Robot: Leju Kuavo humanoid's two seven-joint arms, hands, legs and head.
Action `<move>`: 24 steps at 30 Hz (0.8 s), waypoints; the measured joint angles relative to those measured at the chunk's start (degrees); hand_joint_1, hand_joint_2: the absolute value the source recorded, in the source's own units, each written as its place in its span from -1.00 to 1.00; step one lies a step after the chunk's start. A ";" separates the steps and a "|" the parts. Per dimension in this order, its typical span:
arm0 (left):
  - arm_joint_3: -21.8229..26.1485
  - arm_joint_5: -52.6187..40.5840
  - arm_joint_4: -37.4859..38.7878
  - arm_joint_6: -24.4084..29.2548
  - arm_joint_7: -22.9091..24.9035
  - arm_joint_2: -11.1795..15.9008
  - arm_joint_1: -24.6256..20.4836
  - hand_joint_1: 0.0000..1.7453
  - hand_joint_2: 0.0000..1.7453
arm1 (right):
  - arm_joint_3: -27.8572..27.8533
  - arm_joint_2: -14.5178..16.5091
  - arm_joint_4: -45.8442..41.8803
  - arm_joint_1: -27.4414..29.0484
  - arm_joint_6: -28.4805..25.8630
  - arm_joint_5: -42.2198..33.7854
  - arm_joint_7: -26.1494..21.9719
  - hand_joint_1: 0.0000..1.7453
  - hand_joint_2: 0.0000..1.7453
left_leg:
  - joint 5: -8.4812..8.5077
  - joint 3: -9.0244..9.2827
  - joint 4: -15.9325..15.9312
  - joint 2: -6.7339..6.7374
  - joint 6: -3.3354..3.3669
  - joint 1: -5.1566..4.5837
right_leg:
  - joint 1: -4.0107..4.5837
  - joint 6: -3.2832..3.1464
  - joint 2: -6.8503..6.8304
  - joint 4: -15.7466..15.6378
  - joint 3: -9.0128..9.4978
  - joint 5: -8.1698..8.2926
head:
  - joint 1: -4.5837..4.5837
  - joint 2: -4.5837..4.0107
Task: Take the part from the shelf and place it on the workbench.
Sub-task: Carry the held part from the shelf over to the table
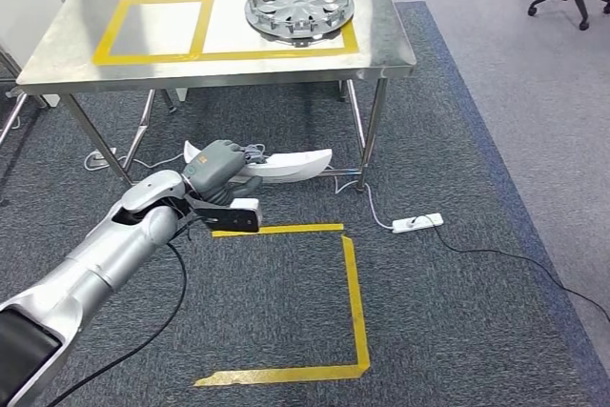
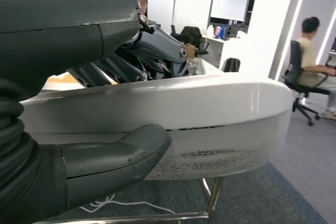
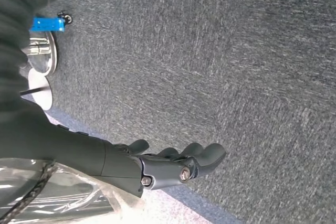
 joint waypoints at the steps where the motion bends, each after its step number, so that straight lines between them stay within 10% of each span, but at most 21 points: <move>1: -0.02 -0.01 0.07 -0.01 0.00 -0.02 0.12 1.00 1.00 | 0.00 -0.01 0.01 0.01 0.02 -0.01 0.00 -1.00 1.00 | -0.02 -0.02 0.07 0.02 -0.17 0.16 | -0.28 0.31 -0.10 -0.50 0.49 0.70 | 0.01 0.00; 4: -0.01 -0.01 0.19 0.00 0.00 0.01 0.07 1.00 1.00 | 0.00 -0.06 0.01 -0.07 0.02 0.01 0.03 -1.00 1.00 | -0.53 -0.20 0.92 0.05 -1.29 0.61 | -0.90 1.15 -0.58 -11.22 6.74 4.90 | 0.11 0.00; 6: 0.02 -0.02 0.23 0.01 0.00 0.07 -0.05 1.00 1.00 | 0.00 -0.04 0.01 -0.13 0.03 0.02 0.08 -1.00 1.00 | -0.85 -0.53 1.61 0.04 -1.94 0.48 | -0.96 0.50 -0.52 -15.08 9.05 5.42 | 0.16 0.00; 8: 0.02 -0.02 0.29 0.01 0.00 0.09 -0.08 1.00 1.00 | 0.00 -0.01 0.01 -0.14 0.09 0.02 0.07 -1.00 1.00 | -0.73 -0.70 1.72 -0.01 -1.59 0.33 | -0.92 -0.42 -0.26 -15.26 9.13 5.50 | 0.10 0.00; 14: 0.12 -0.01 0.38 0.06 -0.08 0.03 -0.89 1.00 1.00 | 0.00 0.09 -0.02 -0.17 0.07 0.14 -0.01 -1.00 1.00 | 2.41 2.67 -4.76 0.12 0.24 0.49 | -1.03 -0.32 0.07 -16.97 9.70 6.09 | -0.33 0.00; 17: 0.02 -0.10 0.54 -0.01 -0.12 -0.26 -1.41 1.00 1.00 | 0.02 -0.07 -0.01 -0.12 0.11 0.14 -0.07 -1.00 1.00 | 3.85 4.17 -7.77 0.43 0.24 1.43 | -1.21 0.25 0.09 -9.33 5.84 2.53 | -0.16 0.00; 19: -0.13 -0.12 0.67 -0.03 -0.13 -0.44 -1.08 1.00 1.00 | 0.02 -0.15 0.02 -0.01 0.15 0.14 -0.06 -1.00 1.00 | 3.47 3.86 -7.04 0.47 -1.07 2.25 | -1.97 1.42 -0.05 -5.81 3.71 2.15 | -0.08 0.00; 22: -0.31 -0.11 0.87 -0.03 -0.13 -0.55 -0.89 1.00 1.00 | 0.02 -0.27 0.05 0.00 -0.03 0.26 -0.10 -1.00 1.00 | 1.60 2.35 -3.41 0.46 -4.00 4.04 | -3.24 3.90 -0.39 -11.82 6.39 5.89 | -0.07 0.00; 24: -0.21 -0.13 0.92 -0.02 -0.11 -0.46 -0.91 1.00 1.00 | 0.04 -0.04 0.05 -0.11 -0.23 0.46 -0.28 -1.00 1.00 | -0.26 0.65 0.09 0.34 -5.89 4.73 | -3.49 3.97 -0.08 -13.81 7.44 5.98 | 0.42 0.00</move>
